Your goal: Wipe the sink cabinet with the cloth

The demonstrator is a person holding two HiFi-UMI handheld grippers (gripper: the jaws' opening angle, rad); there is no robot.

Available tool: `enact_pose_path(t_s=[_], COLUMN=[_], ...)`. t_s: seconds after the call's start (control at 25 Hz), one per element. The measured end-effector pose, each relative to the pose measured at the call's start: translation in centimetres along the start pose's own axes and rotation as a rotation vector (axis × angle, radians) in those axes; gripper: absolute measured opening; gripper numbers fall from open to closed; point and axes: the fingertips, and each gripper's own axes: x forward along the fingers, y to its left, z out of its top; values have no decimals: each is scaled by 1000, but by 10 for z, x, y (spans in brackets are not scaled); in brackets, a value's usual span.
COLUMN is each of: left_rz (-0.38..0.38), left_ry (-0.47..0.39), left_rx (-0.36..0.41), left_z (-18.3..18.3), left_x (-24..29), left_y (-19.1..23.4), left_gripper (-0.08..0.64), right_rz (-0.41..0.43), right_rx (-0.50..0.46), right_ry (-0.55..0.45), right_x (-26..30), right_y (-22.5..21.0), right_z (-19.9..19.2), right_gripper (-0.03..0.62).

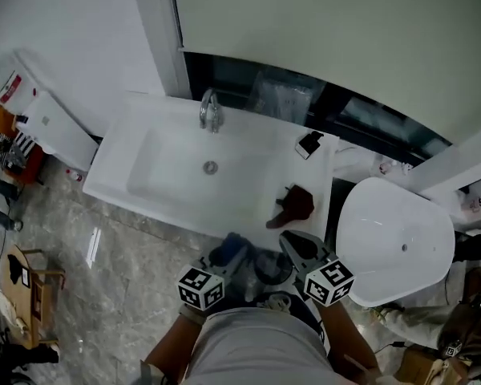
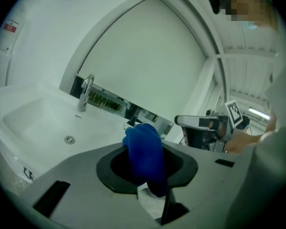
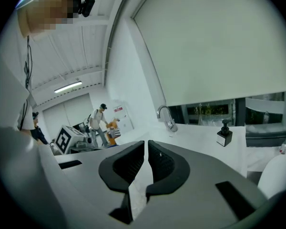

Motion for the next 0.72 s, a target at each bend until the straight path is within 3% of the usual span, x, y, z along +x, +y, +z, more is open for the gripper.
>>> enact_pose_path(t_s=[0.32, 0.72], left_rz=[-24, -44], left_ry=[-103, -152], left_rx=[126, 197], left_z=[66, 104], left_x=[2, -5], left_y=[-34, -66], left_gripper=[104, 105], right_rz=[-49, -127], right_rx=[-50, -57], right_ry=[-134, -278], right_x=[-45, -87], right_y=[-12, -17], right_z=[40, 61], right_gripper=[41, 41])
